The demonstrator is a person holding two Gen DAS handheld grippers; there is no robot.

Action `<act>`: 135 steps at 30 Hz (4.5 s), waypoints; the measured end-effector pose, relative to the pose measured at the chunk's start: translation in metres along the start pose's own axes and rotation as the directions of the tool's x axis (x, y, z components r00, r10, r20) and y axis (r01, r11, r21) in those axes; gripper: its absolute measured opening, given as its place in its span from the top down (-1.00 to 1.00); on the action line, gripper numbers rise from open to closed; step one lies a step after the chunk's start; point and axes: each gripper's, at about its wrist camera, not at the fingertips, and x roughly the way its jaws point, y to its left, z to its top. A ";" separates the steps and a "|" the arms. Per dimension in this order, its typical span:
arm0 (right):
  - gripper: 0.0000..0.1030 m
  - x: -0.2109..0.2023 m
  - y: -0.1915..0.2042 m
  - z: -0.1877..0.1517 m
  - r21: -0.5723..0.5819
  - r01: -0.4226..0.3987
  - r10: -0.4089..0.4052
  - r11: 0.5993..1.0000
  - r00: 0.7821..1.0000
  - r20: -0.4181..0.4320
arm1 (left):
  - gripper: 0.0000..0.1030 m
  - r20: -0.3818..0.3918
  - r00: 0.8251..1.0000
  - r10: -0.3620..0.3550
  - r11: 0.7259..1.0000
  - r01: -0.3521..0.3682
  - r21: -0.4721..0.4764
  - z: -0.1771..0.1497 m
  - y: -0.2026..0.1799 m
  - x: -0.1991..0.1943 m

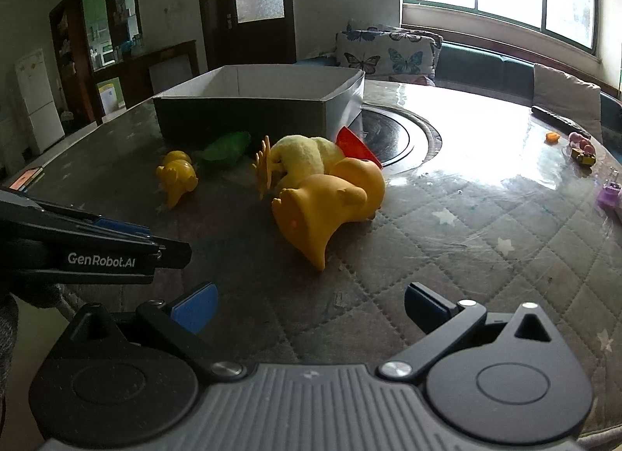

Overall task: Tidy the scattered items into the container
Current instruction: 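Move the left gripper toward the orange rubber duck, then close the left gripper around the orange rubber duck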

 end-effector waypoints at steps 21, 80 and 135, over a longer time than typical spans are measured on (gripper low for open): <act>-1.00 0.008 0.001 0.003 -0.002 -0.011 0.011 1.000 1.000 -0.020 | 0.25 -0.030 1.000 -0.006 1.000 0.007 0.009 0.003 -0.004 0.009; -1.00 0.033 -0.012 0.027 0.009 -0.035 0.035 0.999 0.999 -0.027 | 0.25 -0.063 0.996 -0.065 0.998 0.065 0.008 0.040 -0.009 0.028; -0.55 0.031 -0.038 0.037 0.022 -0.052 0.052 0.998 0.999 0.006 | 0.24 -0.116 0.948 -0.296 0.954 0.300 0.025 0.079 -0.049 0.027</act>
